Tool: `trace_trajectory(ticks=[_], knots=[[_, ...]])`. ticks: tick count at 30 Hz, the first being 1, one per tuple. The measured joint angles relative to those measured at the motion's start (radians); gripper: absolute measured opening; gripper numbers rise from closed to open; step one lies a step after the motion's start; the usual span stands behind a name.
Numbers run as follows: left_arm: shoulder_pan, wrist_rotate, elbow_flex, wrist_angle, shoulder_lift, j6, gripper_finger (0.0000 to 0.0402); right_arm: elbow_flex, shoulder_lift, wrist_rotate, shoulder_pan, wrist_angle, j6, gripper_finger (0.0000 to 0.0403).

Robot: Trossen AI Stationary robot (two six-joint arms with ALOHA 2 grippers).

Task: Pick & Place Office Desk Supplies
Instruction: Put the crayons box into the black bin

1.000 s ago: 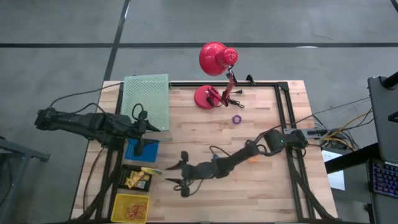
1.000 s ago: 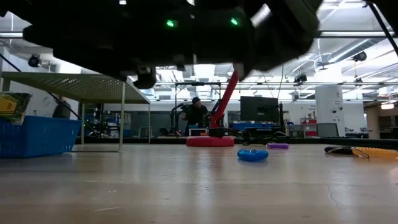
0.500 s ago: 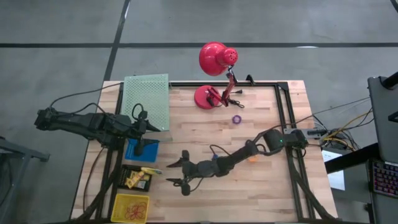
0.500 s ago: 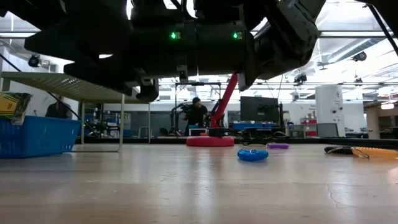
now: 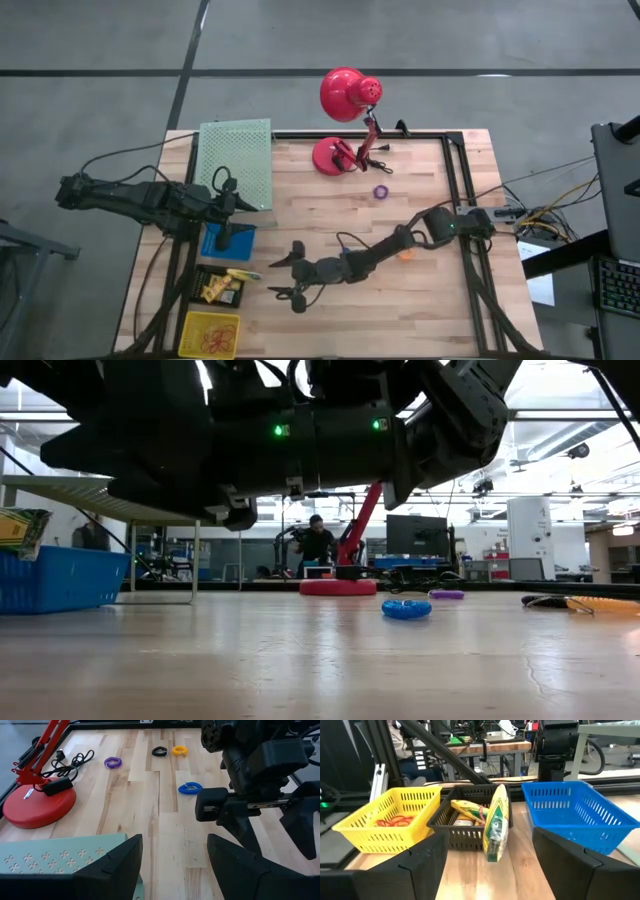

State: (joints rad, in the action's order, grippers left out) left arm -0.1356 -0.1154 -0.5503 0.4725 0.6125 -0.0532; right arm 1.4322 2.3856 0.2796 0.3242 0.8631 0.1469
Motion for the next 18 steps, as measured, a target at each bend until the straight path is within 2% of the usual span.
trace_trajectory(ticks=[4, 11, 18], knots=[[0.000, 0.000, 0.000, 0.000, 0.000, 0.000, 0.0230, 0.008, 0.013, -0.001, -0.006, 0.004, 0.033, 0.0281], [0.000, 0.000, 0.000, 0.000, 0.000, 0.000, 0.0230, 0.112, 0.117, -0.016, -0.007, 0.003, -0.031, 0.0289], [0.000, 0.000, 0.000, 0.001, 0.000, 0.000, 0.0230, 0.166, 0.152, -0.021, -0.028, -0.001, -0.006, 0.0292]])
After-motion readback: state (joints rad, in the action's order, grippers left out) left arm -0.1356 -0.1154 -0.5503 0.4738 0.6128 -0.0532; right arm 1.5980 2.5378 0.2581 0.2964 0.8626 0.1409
